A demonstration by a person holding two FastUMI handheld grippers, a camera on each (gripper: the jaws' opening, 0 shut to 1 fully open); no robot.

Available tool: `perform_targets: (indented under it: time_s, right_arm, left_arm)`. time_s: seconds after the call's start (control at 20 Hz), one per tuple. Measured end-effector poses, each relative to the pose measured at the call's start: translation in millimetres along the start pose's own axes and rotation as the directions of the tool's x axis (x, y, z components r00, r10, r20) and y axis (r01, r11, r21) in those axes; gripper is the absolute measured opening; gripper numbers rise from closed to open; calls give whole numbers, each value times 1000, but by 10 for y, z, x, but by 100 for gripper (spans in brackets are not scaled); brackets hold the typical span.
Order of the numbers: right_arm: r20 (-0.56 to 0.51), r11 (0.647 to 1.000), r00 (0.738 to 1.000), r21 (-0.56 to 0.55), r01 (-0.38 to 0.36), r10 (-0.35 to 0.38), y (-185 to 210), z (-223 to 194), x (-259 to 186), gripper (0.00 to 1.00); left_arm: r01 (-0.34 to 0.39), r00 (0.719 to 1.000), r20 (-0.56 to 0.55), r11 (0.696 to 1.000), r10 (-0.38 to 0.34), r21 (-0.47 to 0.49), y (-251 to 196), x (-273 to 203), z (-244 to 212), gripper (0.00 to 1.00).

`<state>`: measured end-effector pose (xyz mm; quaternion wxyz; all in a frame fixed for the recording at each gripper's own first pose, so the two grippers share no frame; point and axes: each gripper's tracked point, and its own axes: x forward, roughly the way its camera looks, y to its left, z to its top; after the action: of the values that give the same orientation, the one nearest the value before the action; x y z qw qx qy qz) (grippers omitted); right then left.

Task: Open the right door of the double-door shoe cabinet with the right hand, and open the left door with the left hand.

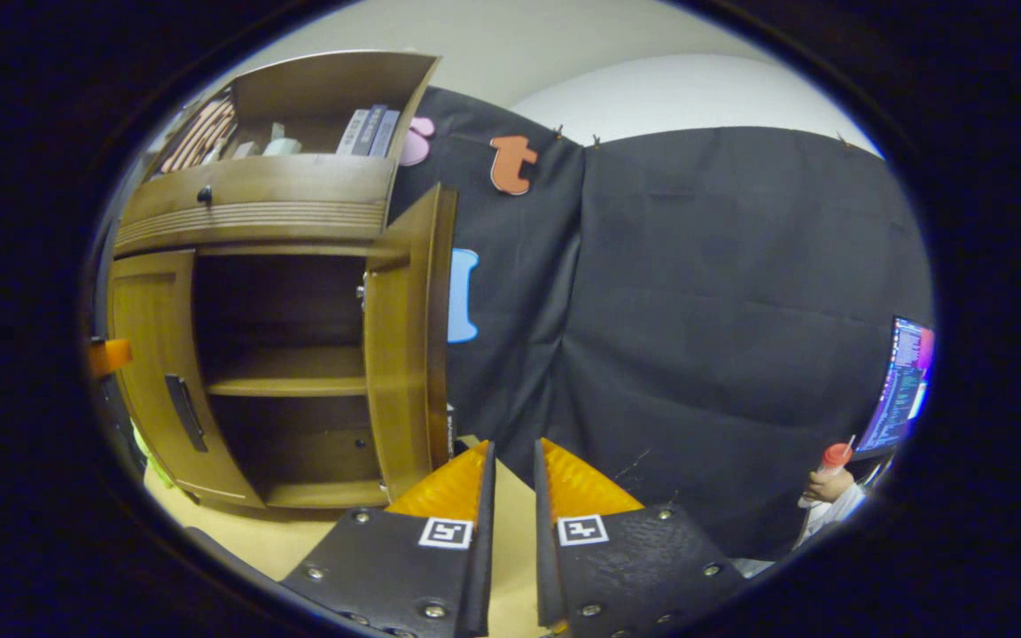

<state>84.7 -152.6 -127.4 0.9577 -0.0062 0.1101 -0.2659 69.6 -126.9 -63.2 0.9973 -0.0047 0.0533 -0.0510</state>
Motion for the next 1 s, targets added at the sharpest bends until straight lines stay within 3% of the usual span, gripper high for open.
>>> perform_targets:
  time_s: [0.5,0.8,1.0]
  right_arm:
    - [100,997,995,74,-1,-7,-29,561,-244,21]
    - [121,998,993,64,0,-7,-45,698,-365,21]
    - [115,998,993,58,-14,7,5,700,-368,21]
  left_arm:
    - [13,995,-96,999,-9,41,-164,716,-449,99]
    - [-30,990,-137,999,32,17,-76,1018,-664,85]
    - [-30,989,-144,1000,29,-4,-118,1114,-743,66]
